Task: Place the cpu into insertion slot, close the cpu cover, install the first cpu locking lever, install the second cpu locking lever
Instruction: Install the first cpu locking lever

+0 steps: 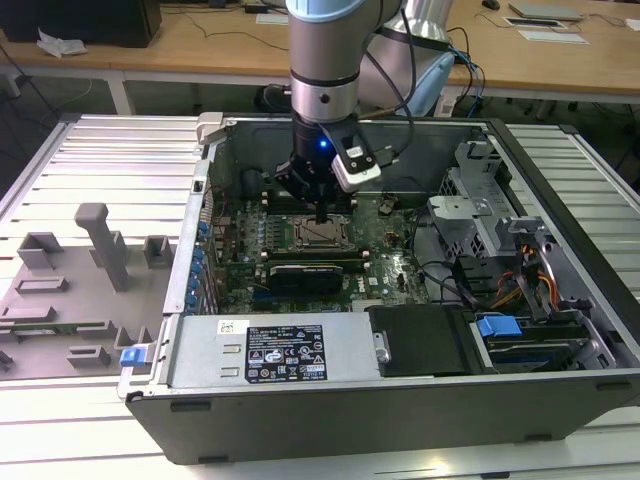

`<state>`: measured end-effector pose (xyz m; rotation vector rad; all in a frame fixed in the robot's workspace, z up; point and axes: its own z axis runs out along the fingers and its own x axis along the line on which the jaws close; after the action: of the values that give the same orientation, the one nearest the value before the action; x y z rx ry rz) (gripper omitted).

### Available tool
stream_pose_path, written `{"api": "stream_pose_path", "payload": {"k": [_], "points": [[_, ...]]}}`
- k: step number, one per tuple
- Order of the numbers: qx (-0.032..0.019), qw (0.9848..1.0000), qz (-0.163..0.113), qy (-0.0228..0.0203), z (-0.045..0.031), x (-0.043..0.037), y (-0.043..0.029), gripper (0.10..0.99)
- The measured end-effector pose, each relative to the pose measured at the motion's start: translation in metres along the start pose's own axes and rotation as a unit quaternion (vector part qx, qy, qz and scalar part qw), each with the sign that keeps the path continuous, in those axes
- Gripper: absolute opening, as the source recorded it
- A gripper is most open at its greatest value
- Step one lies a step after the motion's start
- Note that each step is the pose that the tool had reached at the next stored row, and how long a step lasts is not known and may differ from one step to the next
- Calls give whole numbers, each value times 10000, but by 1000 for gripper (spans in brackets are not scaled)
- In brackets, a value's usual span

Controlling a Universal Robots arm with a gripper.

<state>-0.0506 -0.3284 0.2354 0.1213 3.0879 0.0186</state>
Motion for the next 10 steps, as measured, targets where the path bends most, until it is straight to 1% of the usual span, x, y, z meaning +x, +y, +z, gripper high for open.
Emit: {"api": "stream_pose_path", "payload": {"k": [1, 2, 4, 10], "points": [[-3, 10000, -5, 0, 0, -1, -14, 106], [-19, 10000, -11, 2, 0, -2, -23, 106], [-73, 10000, -27, 6, 0, -2, -24, 106], [-80, 10000, -39, 6, -29, -3, -23, 106]]}}
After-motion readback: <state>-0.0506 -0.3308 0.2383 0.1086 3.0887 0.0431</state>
